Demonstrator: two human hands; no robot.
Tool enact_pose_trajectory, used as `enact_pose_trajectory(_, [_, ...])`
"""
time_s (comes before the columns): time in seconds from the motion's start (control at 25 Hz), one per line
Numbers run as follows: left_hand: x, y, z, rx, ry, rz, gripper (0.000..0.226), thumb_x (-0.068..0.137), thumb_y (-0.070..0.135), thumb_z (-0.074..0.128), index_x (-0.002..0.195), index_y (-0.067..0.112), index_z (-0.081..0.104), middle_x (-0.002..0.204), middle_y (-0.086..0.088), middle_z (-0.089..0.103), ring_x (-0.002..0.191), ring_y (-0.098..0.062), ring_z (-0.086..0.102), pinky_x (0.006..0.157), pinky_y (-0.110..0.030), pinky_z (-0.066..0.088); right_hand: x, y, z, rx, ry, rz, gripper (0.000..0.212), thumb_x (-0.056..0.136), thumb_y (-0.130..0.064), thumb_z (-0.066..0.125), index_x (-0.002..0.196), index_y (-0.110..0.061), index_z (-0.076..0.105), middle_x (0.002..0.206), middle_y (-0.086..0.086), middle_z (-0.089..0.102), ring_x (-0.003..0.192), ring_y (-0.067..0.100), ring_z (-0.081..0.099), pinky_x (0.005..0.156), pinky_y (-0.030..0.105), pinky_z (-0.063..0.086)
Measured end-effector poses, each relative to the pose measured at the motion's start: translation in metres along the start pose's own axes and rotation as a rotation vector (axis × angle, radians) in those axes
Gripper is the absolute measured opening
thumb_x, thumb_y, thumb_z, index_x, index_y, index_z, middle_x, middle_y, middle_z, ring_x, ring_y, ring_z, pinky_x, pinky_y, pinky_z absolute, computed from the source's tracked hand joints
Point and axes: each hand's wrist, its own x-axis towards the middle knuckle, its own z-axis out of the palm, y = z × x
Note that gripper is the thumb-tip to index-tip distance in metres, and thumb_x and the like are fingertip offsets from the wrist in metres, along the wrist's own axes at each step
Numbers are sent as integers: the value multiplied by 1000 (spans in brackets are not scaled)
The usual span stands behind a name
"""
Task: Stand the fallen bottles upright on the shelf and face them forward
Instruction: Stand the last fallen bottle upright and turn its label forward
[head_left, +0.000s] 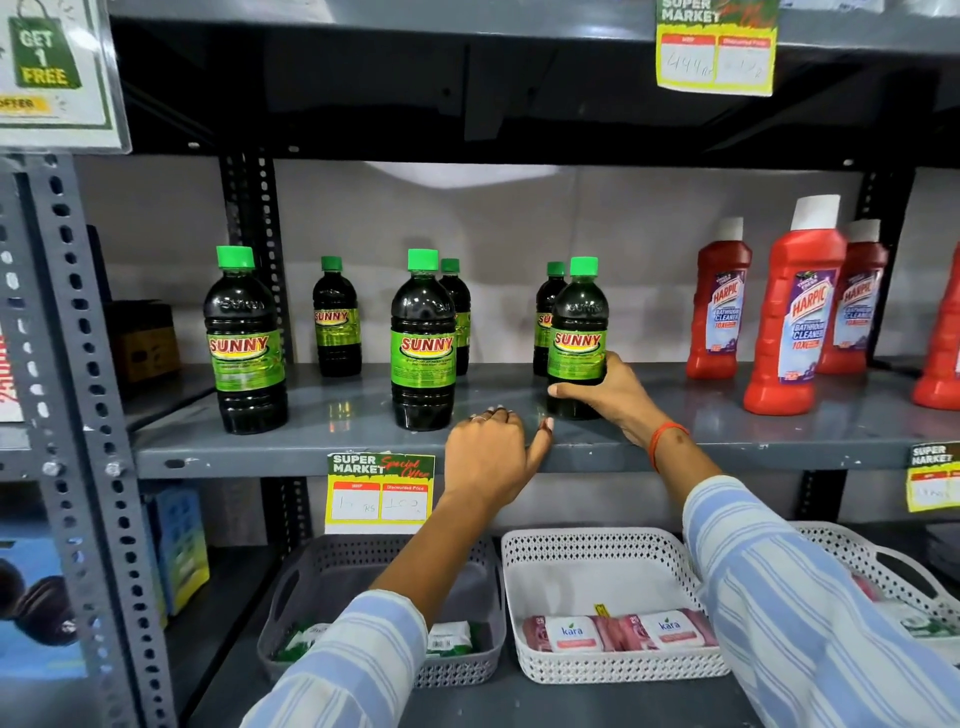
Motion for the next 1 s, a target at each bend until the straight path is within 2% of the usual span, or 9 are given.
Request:
enact_pose_trajectory(0.08, [0,0,0,1,2,-1,58,95,50,26,84,8,64,89,-12,70,78,-30,64,59,-32,36,-4,-1,-1,-19,-25,0,50,64,-17,84,109,-12,62,105,8,69,95,20,65,80,26,51])
enact_pose_trajectory(0.2, [0,-2,1,5,12,9,57,95,51,27,83,8,64,89,-12,70,78,-30,64,58,-32,34,-13,-5,-2,-24,-99,6,33,65,-18,82,90,-27,63,92,-3,69,84,7,63,67,16,47])
enact_pose_trajectory(0.28, [1,-3,1,-3,7,1,57,94,52,29,81,8,63,87,-13,70,78,-32,65,58,-32,33,-18,-8,-4,9,-163,4,27,67,-20,82,83,-31,63,90,-8,69,83,2,64,68,13,49])
enact_pose_trajectory(0.4, [12,0,-2,-174,-66,-98,55,92,58,34,92,10,60,93,-16,70,87,-35,64,61,-34,38,-22,-10,-13,172,-217,86,20,78,-27,72,96,-26,63,103,-5,69,95,7,62,82,23,48])
enact_pose_trajectory(0.48, [27,0,-6,-461,-188,-167,52,88,57,46,105,9,57,102,-18,69,97,-35,63,71,-38,48,-23,-8,-21,147,-203,109,9,84,-23,60,91,-18,61,94,-8,64,90,6,54,77,23,38])
enact_pose_trajectory(0.56, [41,-2,-9,-743,-281,-169,42,86,42,61,112,8,60,110,-15,69,104,-29,63,85,-37,51,-23,-4,-25,51,-206,88,12,83,-11,54,90,-8,64,81,-1,60,80,12,50,73,24,37])
enact_pose_trajectory(0.64, [50,1,-8,-873,-297,-167,35,83,29,69,111,8,64,110,-14,70,104,-26,64,88,-33,50,-24,-4,-27,-31,-207,60,23,80,-2,54,99,4,65,82,6,61,78,15,48,72,27,38])
enact_pose_trajectory(0.8, [57,23,1,-882,-252,-188,40,79,30,73,112,8,64,112,-12,70,105,-26,63,91,-40,51,-23,0,-48,-81,-211,48,31,80,-3,57,109,8,63,91,11,61,83,17,48,78,32,38])
enact_pose_trajectory(1.0, [62,40,13,-852,-232,-222,44,77,38,73,109,11,64,111,-10,70,104,-27,63,88,-42,52,-24,9,-62,-71,-175,56,20,80,-5,58,95,7,65,76,6,58,72,13,45,64,23,35])
